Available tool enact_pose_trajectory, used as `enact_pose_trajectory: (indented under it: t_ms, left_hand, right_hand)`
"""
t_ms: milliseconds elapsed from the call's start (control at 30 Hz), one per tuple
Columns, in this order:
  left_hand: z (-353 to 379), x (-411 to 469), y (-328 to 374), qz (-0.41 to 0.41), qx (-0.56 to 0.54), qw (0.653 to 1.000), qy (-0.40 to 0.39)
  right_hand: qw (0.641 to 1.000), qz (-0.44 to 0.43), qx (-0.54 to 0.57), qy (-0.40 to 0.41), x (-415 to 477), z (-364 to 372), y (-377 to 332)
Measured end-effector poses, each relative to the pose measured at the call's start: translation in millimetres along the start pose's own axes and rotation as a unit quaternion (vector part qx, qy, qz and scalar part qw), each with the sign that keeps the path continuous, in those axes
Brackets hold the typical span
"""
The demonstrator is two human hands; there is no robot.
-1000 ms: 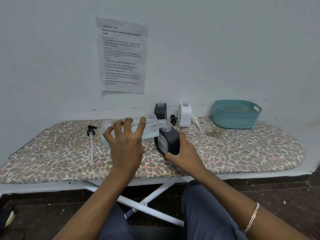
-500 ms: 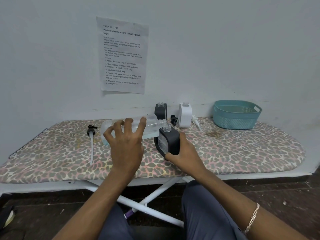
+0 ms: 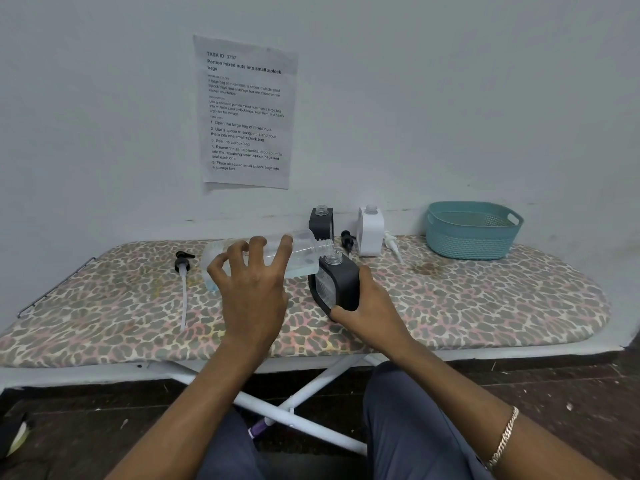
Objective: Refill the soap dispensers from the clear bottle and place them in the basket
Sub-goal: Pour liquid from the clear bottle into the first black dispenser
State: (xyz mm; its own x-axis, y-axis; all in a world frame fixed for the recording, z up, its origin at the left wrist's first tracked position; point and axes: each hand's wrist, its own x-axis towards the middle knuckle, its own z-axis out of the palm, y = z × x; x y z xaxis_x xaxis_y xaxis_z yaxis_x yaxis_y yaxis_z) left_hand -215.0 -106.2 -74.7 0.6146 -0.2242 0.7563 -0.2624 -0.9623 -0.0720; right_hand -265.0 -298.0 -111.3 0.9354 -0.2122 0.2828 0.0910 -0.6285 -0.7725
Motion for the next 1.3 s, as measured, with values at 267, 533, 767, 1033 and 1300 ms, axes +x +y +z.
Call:
enact_pose_trajectory:
  t_ms: [267,533,767,1033,1300]
  left_hand:
    - [-0.1,0.4,0.1,-0.001,-0.002,1.000,-0.001]
    - [-0.4,0.5,0.1,0.000,-0.002,1.000,-0.004]
    - [-0.7,0.1,-0.2,0.000,-0.003,1.000,-0.004]
    - [-0.5,0.3,-0.1,0.002,0.002,1.000,0.005]
    - [-0.6,0.4,-0.2,0.004,0.002,1.000,0.002]
  right_hand:
    - [1.000,0.002,0.005,-0.002,-0.6,-0.5,-0.9]
    - [1.000,0.000,0.001,0.004,-0.2,0.6,0.9]
    - [1.000,-0.002,0.004,0.004,0.0,0.1,0.7]
    - [1.000,-0.002,0.004,0.003,0.2,0.3,1.0]
    - [1.000,-0.001,0.009,0.001,0.0,-0.1,0.3]
